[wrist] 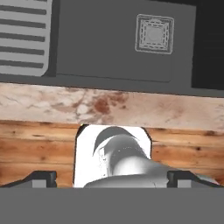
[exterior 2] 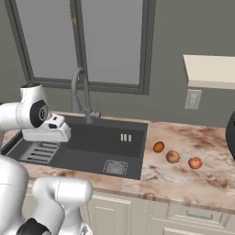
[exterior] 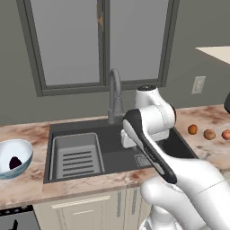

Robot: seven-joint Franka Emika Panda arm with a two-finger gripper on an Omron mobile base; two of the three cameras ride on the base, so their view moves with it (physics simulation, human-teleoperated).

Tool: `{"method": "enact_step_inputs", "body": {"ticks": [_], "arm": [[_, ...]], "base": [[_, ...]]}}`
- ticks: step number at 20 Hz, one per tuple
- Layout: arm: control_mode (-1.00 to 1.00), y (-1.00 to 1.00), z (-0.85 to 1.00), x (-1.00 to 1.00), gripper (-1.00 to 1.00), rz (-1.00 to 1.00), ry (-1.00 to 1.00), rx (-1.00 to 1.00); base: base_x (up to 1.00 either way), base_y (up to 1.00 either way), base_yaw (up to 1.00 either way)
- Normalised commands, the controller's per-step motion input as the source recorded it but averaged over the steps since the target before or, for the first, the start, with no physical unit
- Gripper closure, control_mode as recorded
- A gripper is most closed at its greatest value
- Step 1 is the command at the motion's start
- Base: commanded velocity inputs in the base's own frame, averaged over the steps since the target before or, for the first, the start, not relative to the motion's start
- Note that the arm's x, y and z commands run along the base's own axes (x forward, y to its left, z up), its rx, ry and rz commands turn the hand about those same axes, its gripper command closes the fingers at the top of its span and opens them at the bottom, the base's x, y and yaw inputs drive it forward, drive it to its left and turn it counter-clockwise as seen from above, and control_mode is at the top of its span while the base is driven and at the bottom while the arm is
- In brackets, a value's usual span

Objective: There is a mixed pile of frozen fruits and vegetables on the counter. Locate all the frozen vegetables and place the items in a bowl on the counter. Take all the frozen fruits and defrost them in a running sink.

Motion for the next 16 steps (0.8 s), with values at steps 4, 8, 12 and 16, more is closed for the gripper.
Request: {"method": "enact_step_inputs", "body": {"ticks": [4, 8, 12, 16], "arm": [[-1.00, -0.65, -0.02, 0.14, -1.00, -0.24, 0.17, -0.14], [-1.00, -0.70, -0.05, 0.22, -1.00, -0.24, 0.21, -0.11], [-1.00, -0.72, -0.15, 0.20, -1.00, -0.23, 0.23, -0.09], [-1.00, -0.78, -0.32, 0.16, -1.00, -0.22, 0.22, -0.05]], "base": [[0.00, 0.00, 0.00], [0.00, 0.00, 0.00], [0.00, 0.00, 0.00], [0.00, 0.00, 0.00]]}}
